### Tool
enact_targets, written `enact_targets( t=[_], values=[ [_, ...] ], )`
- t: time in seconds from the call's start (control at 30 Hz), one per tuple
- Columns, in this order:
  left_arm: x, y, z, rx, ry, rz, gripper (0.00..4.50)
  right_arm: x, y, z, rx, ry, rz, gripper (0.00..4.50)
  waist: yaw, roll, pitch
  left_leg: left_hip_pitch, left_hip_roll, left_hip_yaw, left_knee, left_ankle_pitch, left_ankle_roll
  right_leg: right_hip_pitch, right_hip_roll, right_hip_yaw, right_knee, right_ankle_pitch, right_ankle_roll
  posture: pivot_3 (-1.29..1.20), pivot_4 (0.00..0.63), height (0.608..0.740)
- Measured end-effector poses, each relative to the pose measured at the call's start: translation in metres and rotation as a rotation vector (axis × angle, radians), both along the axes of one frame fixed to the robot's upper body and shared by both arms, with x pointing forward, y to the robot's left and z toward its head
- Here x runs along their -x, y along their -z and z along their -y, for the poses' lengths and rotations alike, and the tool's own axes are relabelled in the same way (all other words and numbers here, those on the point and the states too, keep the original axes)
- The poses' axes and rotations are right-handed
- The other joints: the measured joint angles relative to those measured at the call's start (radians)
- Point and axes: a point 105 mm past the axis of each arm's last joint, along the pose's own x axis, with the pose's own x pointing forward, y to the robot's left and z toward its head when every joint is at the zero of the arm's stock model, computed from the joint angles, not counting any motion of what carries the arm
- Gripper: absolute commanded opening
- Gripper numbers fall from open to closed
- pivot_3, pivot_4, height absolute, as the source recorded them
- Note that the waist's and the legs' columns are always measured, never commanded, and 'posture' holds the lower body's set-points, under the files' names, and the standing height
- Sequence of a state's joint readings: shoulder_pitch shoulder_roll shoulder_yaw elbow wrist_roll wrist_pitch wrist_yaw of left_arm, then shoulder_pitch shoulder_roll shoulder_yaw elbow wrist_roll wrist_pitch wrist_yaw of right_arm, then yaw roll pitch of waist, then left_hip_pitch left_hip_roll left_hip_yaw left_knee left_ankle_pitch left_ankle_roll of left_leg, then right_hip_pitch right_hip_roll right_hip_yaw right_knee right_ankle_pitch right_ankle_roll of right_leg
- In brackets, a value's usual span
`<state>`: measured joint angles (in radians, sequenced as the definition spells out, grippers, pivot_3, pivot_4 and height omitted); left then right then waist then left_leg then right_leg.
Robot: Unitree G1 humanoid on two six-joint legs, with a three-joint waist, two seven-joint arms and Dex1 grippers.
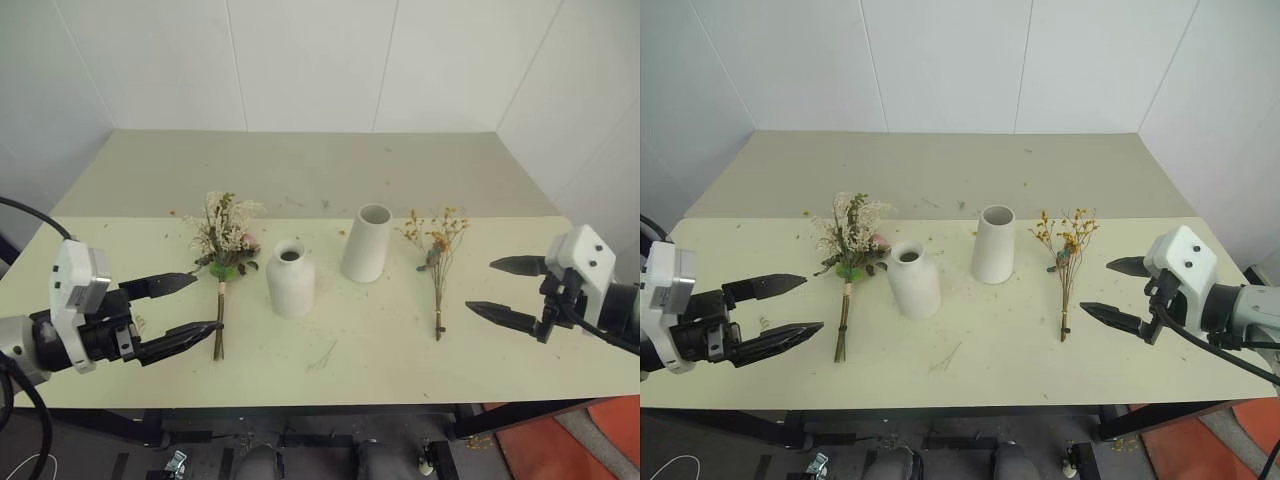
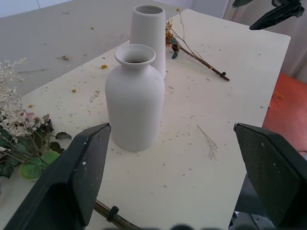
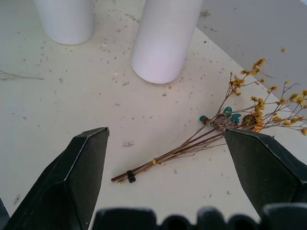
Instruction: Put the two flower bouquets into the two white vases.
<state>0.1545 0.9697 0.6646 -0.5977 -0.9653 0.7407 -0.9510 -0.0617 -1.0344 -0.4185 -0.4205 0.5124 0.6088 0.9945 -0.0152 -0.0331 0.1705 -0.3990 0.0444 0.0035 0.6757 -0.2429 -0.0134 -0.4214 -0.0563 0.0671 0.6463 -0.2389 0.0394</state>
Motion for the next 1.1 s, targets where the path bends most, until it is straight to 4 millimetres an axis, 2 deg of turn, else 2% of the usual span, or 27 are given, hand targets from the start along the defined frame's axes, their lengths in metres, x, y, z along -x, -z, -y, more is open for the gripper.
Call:
enact_targets(
  t=[0.9, 0.97, 1.1],
  values=[
    [-0.006, -0.003, 0.0, -0.007, -0.029, 0.027, 4.48, -0.013, -0.004, -0.006, 0.002, -0.037, 0.028, 4.5, 0.0, 0.0, 0.0, 0.0, 0.0, 0.0, 0.0, 0.0, 0.0, 0.0, 0.0, 0.0, 0.0, 0.0, 0.0, 0.0, 0.15, 0.74],
    [-0.008, -0.003, 0.001, -0.01, -0.027, 0.03, 4.48, -0.016, -0.003, -0.009, 0.0, -0.04, 0.017, 4.5, -0.002, 0.0, 0.0, 0.0, 0.0, 0.0, 0.0, 0.0, 0.0, 0.0, 0.0, 0.0, 0.0, 0.0, 0.0, 0.0, 0.15, 0.74],
    [-0.012, -0.005, 0.004, 0.001, -0.006, 0.038, 4.48, -0.039, 0.001, -0.015, -0.018, 0.071, -0.083, 4.5, -0.009, 0.0, 0.0, 0.001, 0.0, 0.001, 0.0, 0.0, 0.0, 0.0, 0.0, 0.001, 0.001, 0.0, 0.0, 0.0, 0.15, 0.74]
  ],
)
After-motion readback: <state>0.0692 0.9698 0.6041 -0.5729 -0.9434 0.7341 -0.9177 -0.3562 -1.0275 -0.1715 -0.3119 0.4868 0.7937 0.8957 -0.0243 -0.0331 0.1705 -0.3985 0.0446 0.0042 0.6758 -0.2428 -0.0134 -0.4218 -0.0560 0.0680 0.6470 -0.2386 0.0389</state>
